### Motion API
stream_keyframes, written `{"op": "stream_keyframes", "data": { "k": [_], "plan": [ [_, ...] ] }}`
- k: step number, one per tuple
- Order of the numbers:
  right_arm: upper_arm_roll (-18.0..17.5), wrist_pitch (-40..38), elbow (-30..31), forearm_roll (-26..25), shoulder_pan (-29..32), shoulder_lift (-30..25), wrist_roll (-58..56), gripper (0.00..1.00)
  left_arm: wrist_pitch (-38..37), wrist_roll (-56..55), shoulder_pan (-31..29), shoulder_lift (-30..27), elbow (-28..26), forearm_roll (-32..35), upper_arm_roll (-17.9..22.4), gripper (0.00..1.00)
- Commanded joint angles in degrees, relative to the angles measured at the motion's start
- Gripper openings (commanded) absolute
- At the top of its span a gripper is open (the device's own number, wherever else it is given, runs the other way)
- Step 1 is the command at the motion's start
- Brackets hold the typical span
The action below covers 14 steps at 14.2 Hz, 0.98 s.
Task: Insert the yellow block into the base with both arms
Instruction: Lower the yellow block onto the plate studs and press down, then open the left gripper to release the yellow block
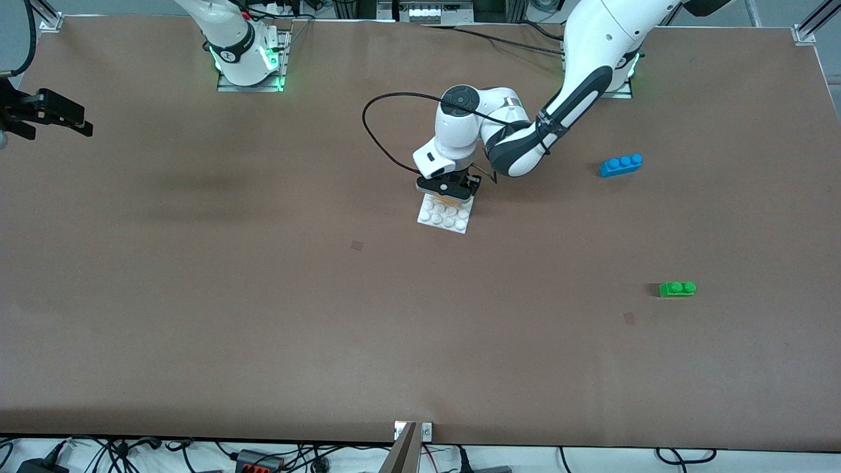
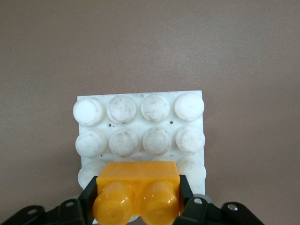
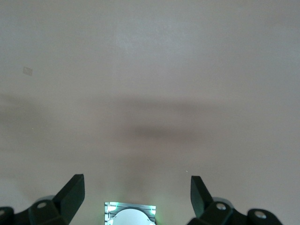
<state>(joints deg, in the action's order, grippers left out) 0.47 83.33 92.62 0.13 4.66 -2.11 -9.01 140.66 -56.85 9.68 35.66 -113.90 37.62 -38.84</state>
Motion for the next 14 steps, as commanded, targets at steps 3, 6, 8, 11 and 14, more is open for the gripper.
{"op": "stream_keyframes", "data": {
  "k": [3,6,8,11,14],
  "plan": [
    [-0.4,-0.3,0.1,-0.4,0.3,-0.3,0.6,1.00,0.3,0.6,-0.1,0.4,-0.3,2.5,-0.4,0.54],
    [-0.4,-0.4,0.1,-0.4,0.3,-0.3,0.6,1.00,0.3,0.6,-0.1,0.8,-0.3,2.5,-0.4,0.54],
    [-0.4,-0.4,0.0,-0.4,0.2,-0.3,0.7,1.00,0.4,0.4,-0.1,0.9,-0.3,2.5,-0.3,0.55],
    [-0.3,-0.4,0.0,-0.4,0.2,-0.3,0.6,1.00,0.3,-0.4,-0.8,0.7,-0.1,2.4,-0.4,1.00],
    [-0.4,-0.4,0.1,-0.4,0.2,-0.3,0.6,1.00,-0.1,-0.3,-1.1,0.0,0.1,2.4,-0.6,1.00]
  ]
}}
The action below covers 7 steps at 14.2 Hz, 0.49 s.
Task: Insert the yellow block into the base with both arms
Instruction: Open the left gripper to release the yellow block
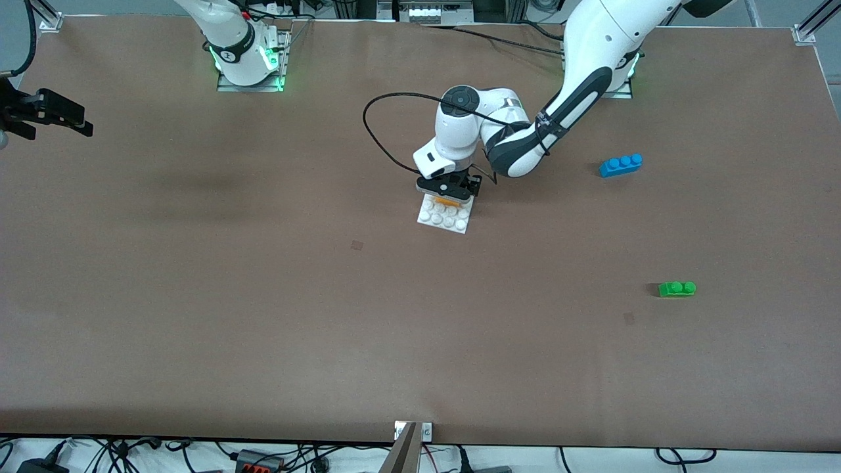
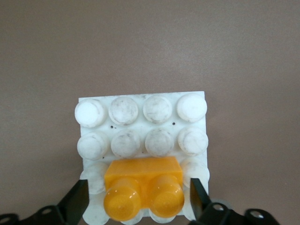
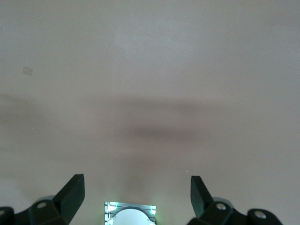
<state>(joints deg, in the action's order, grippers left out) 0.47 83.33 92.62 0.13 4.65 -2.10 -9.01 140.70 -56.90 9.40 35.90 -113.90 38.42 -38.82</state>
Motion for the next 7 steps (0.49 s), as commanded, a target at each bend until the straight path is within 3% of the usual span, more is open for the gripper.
{"op": "stream_keyframes", "data": {
  "k": [1,7],
  "plan": [
    [-0.3,-0.4,0.1,-0.4,0.2,-0.3,0.6,1.00,-0.3,-0.2,-1.1,-0.7,0.1,1.5,-0.6,1.00],
    [-0.4,-0.4,0.1,-0.4,0.2,-0.3,0.6,1.00,-3.1,0.2,-6.6,-7.7,0.3,-3.8,-2.8,1.00]
  ]
}}
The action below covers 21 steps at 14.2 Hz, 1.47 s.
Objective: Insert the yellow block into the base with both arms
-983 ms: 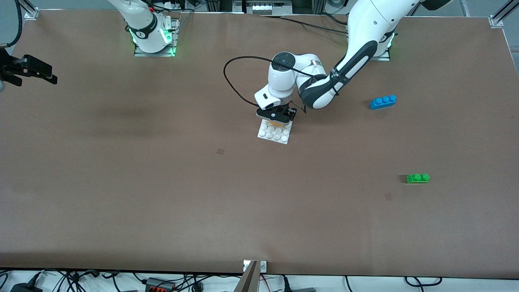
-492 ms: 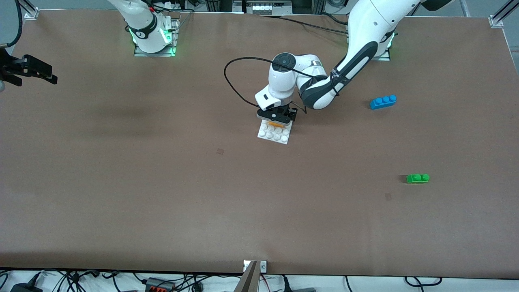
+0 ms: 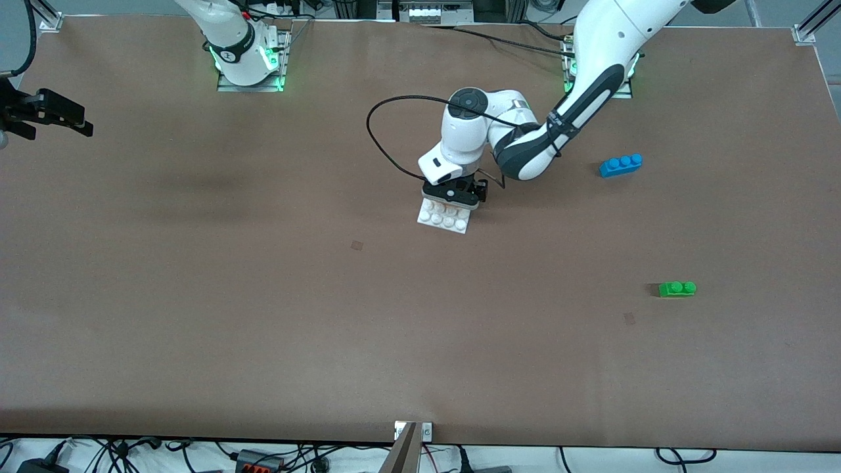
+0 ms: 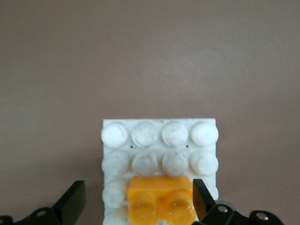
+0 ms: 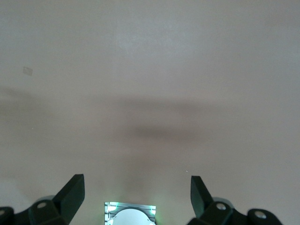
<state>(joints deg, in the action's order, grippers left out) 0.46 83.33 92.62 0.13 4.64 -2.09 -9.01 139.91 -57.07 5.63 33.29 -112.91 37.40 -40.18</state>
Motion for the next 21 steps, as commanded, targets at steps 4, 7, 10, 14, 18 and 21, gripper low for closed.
{"op": "stream_keyframes", "data": {
  "k": [4,7,10,14,18,21],
  "plan": [
    [-0.4,-0.3,0.1,-0.4,0.3,-0.3,0.6,1.00,-13.3,4.9,-7.6,-12.1,5.7,-11.0,-2.6,1.00],
    [-0.4,-0.3,0.1,-0.4,0.2,-0.3,0.6,1.00,-24.7,24.3,-12.8,-15.2,14.4,-23.8,-0.9,1.00],
    [-0.2,-0.4,0.1,-0.4,0.5,-0.3,0.6,1.00,-30.7,28.9,-16.0,-19.2,17.9,-29.9,5.4,1.00],
    [-0.1,-0.4,0.1,-0.3,0.5,-0.3,0.7,1.00,-35.7,34.1,-20.7,-24.4,18.0,-32.8,9.9,1.00],
    [-0.1,-0.4,0.1,-0.3,0.2,-0.3,0.7,1.00,-46.7,44.7,-18.3,-30.1,18.0,-39.6,20.1,1.00],
    [-0.1,-0.4,0.1,-0.3,0.5,-0.3,0.7,1.00,-48.3,44.6,-12.6,-30.9,18.4,-39.5,24.1,1.00]
  ]
}}
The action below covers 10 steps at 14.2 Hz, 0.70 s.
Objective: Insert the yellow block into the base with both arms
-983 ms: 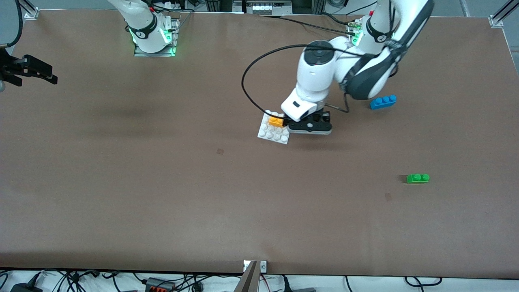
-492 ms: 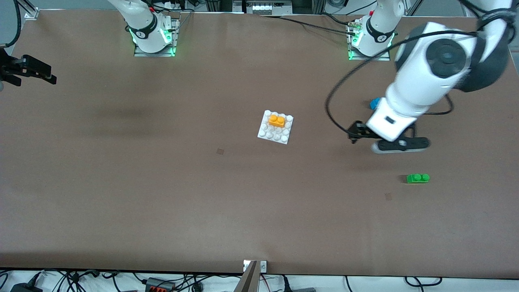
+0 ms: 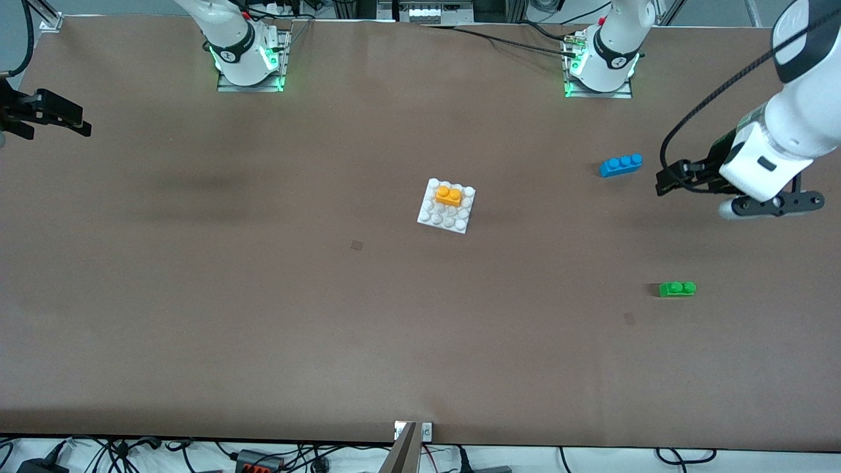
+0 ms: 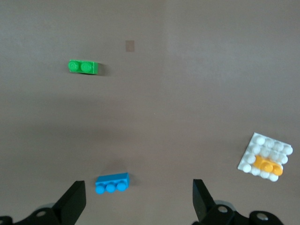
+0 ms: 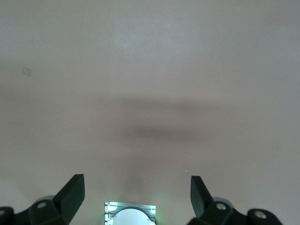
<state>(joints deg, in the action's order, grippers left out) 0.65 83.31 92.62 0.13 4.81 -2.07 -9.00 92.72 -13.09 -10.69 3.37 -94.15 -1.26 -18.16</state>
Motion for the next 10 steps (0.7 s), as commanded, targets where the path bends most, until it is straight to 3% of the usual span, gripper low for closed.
{"op": "stream_keyframes", "data": {
  "k": [1,10],
  "plan": [
    [-0.3,-0.4,0.1,-0.3,0.4,-0.3,0.7,1.00,-1.5,0.3,3.7,-0.9,0.7,-1.0,1.9,1.00],
    [-0.3,-0.4,0.0,-0.3,0.3,-0.3,0.7,1.00,-2.5,0.8,4.6,0.1,2.3,-0.7,2.0,1.00]
  ]
}}
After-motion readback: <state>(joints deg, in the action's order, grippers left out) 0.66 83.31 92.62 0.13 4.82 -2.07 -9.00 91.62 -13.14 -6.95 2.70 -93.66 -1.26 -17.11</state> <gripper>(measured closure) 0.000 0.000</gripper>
